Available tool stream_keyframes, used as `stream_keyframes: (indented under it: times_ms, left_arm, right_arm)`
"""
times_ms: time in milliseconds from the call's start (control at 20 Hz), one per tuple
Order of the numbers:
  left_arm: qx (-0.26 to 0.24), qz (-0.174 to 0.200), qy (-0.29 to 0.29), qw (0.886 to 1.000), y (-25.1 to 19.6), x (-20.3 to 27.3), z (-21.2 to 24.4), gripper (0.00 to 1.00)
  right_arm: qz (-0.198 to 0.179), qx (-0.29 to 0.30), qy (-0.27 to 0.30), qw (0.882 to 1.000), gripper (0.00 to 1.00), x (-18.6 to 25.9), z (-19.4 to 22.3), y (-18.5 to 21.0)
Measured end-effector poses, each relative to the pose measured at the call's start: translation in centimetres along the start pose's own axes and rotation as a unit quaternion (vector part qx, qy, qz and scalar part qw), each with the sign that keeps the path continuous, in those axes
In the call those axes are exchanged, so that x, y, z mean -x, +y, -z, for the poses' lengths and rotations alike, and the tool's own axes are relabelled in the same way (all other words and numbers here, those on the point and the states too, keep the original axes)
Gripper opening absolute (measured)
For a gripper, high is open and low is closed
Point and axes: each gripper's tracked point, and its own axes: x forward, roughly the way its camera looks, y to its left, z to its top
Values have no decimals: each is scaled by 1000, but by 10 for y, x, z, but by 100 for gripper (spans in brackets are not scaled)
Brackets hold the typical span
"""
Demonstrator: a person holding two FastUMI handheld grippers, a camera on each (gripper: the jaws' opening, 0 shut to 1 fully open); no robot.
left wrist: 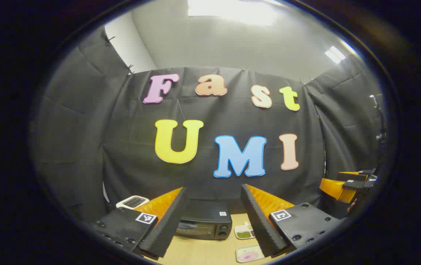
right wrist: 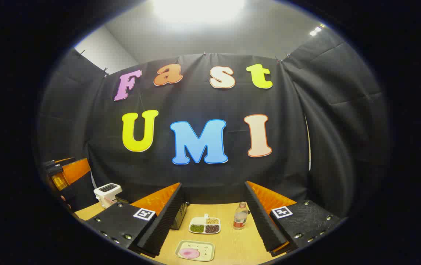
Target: Open the electric oven with the left hand, put the food in, and close the electric oven.
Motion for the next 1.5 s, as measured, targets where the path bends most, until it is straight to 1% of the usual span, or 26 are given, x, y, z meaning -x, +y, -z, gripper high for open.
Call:
stream_keyframes:
  times_ms: [200,350,450,550,700,850,900,950,1050,1100,1150,1200,1250,1350,1400,1450,1500]
  left_arm:
    - [-25,-12,-2,1000,-6,2,-3,100]
    - [-27,-9,2,1000,-10,2,2,100]
    - [-23,0,-2,1000,-11,-2,0,100]
    - [-24,9,-2,1000,-8,-5,-2,100]
    - [-16,22,-4,1000,-3,-14,-3,100]
    - [-9,31,5,999,7,-29,9,100]
    - [-8,34,15,999,11,-33,16,91]
    - [-6,38,27,999,14,-41,28,100]
    - [-9,46,53,998,20,-57,51,100]
    - [-14,49,65,997,24,-65,64,96]
    - [-20,52,77,995,27,-73,78,100]
    - [-24,57,92,994,29,-80,91,96]
    - [-25,61,107,992,32,-89,107,96]
    - [-20,72,142,987,36,-106,138,97]
    - [-14,80,170,982,38,-115,158,100]
    - [-11,79,186,979,44,-124,173,97]
    - [-8,74,201,977,52,-134,187,97]
  right_arm:
    - [-18,-21,-2,1000,99,-1,0,-2]
    - [-20,-21,2,1000,99,-4,2,-1]
    - [-14,-22,-3,1000,99,-5,-1,-1]
    - [1,-23,1,1000,99,-6,1,0]
    - [7,-20,0,1000,99,-9,-3,11]
    - [13,-16,-5,1000,99,-14,-5,21]
    - [14,-17,-4,1000,99,-16,-3,25]
    - [16,-17,-3,1000,99,-17,0,29]
    - [21,-15,3,1000,99,-20,6,33]
    - [22,-13,7,1000,99,-22,10,35]
    - [25,-10,12,1000,99,-23,15,37]
    - [27,-7,17,999,99,-24,20,36]
    - [30,-4,24,999,99,-25,26,36]
    - [37,-1,36,999,99,-28,36,34]
    - [40,1,41,998,99,-29,39,32]
    - [42,3,47,998,99,-30,43,31]
    - [45,4,52,998,99,-31,45,29]
